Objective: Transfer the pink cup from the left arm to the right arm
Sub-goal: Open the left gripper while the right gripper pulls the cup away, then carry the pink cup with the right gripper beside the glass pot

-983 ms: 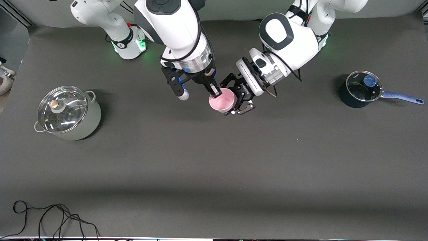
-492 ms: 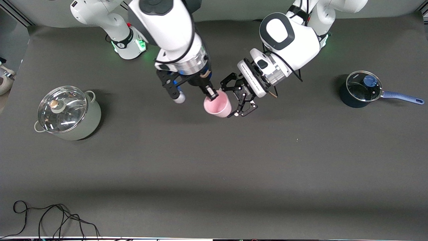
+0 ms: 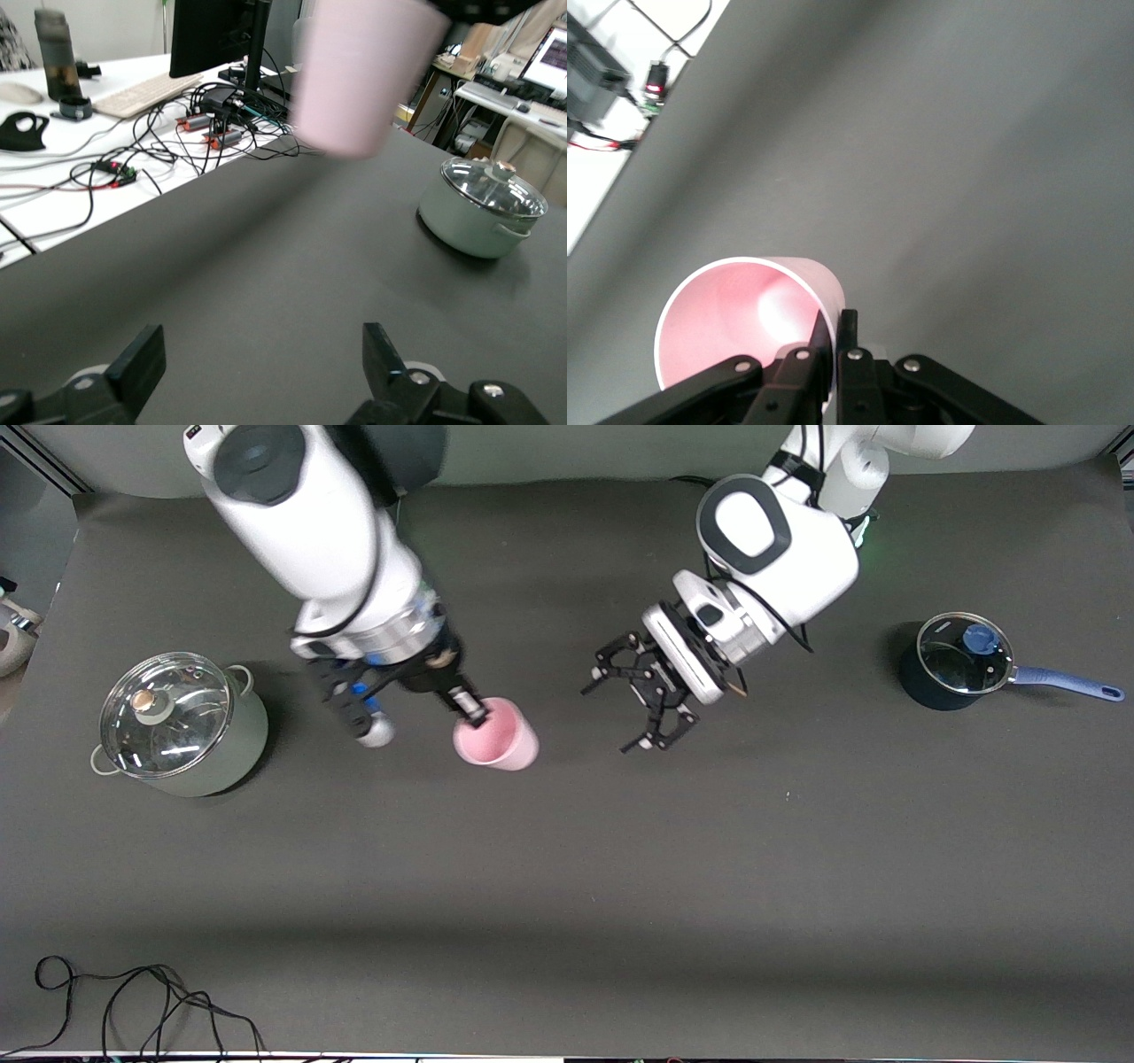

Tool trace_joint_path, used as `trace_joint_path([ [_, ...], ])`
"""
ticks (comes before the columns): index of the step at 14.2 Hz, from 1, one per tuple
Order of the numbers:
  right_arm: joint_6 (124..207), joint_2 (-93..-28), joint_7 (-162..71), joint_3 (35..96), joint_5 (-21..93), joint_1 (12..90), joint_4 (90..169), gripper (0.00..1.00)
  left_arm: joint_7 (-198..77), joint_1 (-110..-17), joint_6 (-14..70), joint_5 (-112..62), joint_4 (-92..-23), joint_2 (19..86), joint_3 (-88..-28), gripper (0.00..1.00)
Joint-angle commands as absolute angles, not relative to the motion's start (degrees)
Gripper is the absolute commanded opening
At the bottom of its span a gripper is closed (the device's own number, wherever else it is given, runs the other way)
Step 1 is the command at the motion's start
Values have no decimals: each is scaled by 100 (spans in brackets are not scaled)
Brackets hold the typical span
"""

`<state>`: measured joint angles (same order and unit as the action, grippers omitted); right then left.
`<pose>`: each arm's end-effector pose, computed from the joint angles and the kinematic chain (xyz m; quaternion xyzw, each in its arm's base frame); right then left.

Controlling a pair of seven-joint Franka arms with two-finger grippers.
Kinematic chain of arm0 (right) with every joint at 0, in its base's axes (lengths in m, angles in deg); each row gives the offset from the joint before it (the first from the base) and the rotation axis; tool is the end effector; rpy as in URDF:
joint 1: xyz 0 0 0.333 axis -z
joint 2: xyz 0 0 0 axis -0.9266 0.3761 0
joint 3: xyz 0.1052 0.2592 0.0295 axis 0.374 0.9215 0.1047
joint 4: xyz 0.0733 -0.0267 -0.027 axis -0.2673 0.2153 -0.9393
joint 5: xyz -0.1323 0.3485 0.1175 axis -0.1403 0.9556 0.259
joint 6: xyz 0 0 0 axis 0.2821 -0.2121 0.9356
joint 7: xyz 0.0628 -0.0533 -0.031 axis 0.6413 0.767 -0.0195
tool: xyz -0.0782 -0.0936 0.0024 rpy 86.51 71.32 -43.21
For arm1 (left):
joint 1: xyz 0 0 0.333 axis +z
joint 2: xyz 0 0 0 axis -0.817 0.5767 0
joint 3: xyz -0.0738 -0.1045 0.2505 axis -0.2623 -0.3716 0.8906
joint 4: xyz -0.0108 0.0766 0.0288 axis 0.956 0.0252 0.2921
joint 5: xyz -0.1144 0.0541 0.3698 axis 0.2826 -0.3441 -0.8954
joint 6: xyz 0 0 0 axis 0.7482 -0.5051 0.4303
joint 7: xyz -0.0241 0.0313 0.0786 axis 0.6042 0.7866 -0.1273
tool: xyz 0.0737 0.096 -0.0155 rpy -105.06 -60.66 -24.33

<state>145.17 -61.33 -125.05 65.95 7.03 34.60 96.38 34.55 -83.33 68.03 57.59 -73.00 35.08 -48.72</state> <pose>0.5716 0.3405 0.5486 -0.9189 0.3861 0.0032 0.0810 0.5058 -0.3405 0.3808 0.7920 -0.3379 0.3831 0.3343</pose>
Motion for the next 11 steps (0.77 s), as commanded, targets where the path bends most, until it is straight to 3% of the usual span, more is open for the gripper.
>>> trace_joint_path([
  [1, 14003, -6639, -11150, 6633, 693, 4038, 10089, 0, 3273, -7634, 5736, 5707, -7352, 3549, -4866, 99],
  [5, 13597, -7377, -8847, 6476, 693, 4874, 10880, 0, 2251, -6685, 3980, 4631, -7467, 3549, -4857, 99],
  [8, 13640, -7765, -7247, 5730, 641, 4884, 11583, 0, 587, -5867, 2098, 2793, -7064, 3567, -4857, 99],
  [11, 13833, -7941, -6138, 5062, 640, 4875, 12137, 0, -493, -5409, 1156, 1475, -6871, 3523, -4848, 99],
])
